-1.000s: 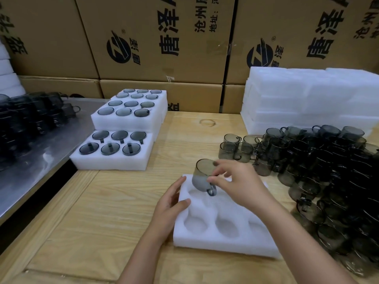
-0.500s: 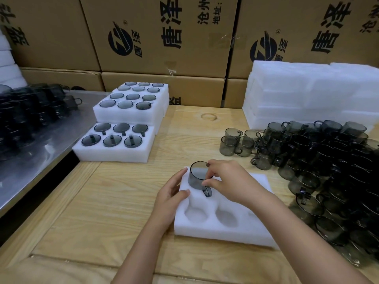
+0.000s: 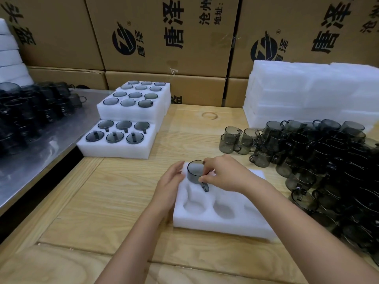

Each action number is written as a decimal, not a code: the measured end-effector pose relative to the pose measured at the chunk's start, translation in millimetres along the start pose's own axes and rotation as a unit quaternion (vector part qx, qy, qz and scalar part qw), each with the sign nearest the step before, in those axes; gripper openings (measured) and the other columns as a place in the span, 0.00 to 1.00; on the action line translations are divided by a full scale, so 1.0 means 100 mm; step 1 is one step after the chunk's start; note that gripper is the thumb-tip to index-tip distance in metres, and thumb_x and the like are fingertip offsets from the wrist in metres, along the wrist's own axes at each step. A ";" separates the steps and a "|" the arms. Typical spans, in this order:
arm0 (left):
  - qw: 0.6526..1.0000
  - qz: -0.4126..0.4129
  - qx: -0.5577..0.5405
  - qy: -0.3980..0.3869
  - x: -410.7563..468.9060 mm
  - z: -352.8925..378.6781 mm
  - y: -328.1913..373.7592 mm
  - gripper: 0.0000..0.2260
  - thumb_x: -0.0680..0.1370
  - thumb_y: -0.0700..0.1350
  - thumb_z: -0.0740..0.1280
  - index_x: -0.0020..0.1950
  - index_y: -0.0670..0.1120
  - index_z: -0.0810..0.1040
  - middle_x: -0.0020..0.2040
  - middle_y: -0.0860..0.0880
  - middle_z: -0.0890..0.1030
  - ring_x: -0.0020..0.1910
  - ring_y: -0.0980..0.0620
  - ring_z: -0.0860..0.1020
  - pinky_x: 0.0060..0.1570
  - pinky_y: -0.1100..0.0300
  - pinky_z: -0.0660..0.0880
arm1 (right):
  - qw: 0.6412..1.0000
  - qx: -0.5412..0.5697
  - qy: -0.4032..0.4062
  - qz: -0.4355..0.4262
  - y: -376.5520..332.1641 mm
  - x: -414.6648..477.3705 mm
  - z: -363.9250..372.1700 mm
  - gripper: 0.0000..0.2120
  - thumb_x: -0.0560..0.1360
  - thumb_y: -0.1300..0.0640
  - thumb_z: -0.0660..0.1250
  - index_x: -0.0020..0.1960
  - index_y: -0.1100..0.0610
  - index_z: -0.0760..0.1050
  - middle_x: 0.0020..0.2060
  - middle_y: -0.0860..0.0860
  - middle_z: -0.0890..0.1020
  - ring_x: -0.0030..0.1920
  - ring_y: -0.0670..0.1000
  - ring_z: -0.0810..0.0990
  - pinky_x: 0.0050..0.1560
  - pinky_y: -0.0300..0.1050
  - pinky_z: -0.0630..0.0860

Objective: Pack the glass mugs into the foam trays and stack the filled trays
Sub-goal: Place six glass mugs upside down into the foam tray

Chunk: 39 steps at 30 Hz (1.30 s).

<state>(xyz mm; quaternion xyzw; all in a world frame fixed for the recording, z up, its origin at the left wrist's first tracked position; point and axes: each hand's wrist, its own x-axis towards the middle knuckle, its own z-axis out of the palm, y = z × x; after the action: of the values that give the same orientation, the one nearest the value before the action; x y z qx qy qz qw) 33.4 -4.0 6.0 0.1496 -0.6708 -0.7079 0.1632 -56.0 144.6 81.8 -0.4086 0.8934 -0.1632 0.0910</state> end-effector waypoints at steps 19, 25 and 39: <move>0.891 0.075 0.434 -0.112 0.44 0.33 0.16 0.19 0.82 0.57 0.47 0.73 0.63 0.61 0.78 0.52 0.55 0.77 0.52 0.49 0.74 0.47 0.49 | 0.988 -0.144 -0.050 0.037 0.03 0.39 0.52 0.31 0.79 0.42 0.49 0.76 0.43 0.37 0.77 0.48 0.40 0.75 0.57 0.34 0.68 0.62 0.27; 0.908 0.131 0.392 -0.072 0.37 0.34 0.14 0.22 0.82 0.55 0.50 0.75 0.52 0.61 0.76 0.52 0.62 0.75 0.53 0.58 0.72 0.50 0.57 | 0.996 0.079 0.025 0.019 0.09 0.36 0.48 0.26 0.75 0.59 0.57 0.73 0.48 0.60 0.72 0.48 0.61 0.74 0.50 0.52 0.71 0.49 0.44; 0.880 0.099 0.461 -0.048 0.32 0.32 0.15 0.20 0.81 0.53 0.57 0.72 0.49 0.67 0.69 0.52 0.70 0.71 0.54 0.61 0.61 0.57 0.64 | 0.895 -0.267 0.157 0.321 1.38 0.02 -0.53 0.20 0.78 0.48 0.60 0.66 0.58 0.68 0.74 0.60 0.53 0.74 0.63 0.45 0.71 0.59 0.49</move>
<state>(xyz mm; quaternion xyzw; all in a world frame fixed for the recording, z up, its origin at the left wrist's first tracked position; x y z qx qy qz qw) -8.7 10.0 22.9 0.1067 -0.9396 -0.3049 0.1126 -169.5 238.9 80.3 -0.0779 0.9885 0.0579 -0.1156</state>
